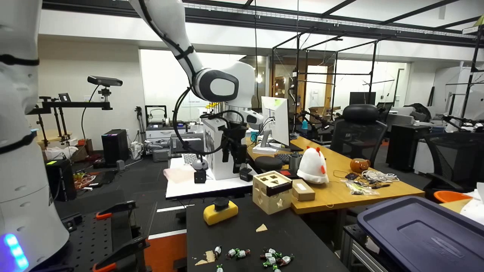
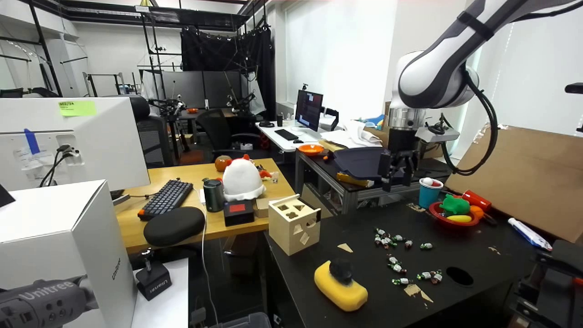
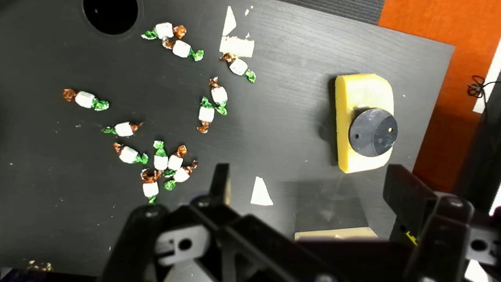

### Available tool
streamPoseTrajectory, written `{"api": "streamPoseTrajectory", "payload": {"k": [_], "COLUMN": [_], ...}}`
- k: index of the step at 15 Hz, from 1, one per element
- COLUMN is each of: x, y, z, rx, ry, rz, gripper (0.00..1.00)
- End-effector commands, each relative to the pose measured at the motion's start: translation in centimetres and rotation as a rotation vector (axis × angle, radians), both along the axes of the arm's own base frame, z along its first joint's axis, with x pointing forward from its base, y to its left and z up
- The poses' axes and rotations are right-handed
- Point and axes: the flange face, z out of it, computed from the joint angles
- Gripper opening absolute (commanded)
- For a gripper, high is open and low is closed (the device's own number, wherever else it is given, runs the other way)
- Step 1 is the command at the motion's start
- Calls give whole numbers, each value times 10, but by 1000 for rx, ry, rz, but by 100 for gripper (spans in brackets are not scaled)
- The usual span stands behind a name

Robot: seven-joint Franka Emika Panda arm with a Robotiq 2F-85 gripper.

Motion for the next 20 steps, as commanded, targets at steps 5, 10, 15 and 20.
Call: {"api": "streamPoseTrajectory", "payload": {"k": [5,10,15,20], "x": [45,51,53,57], "y": [-19,-37,-40,-28], "z": [-48,-86,-114,-113], "rx": [-98,-172,-171,-135], "ry": [-16,29,74,97], "rz": [-103,-256,-363,-386], "gripper": [100,100,100,100]}}
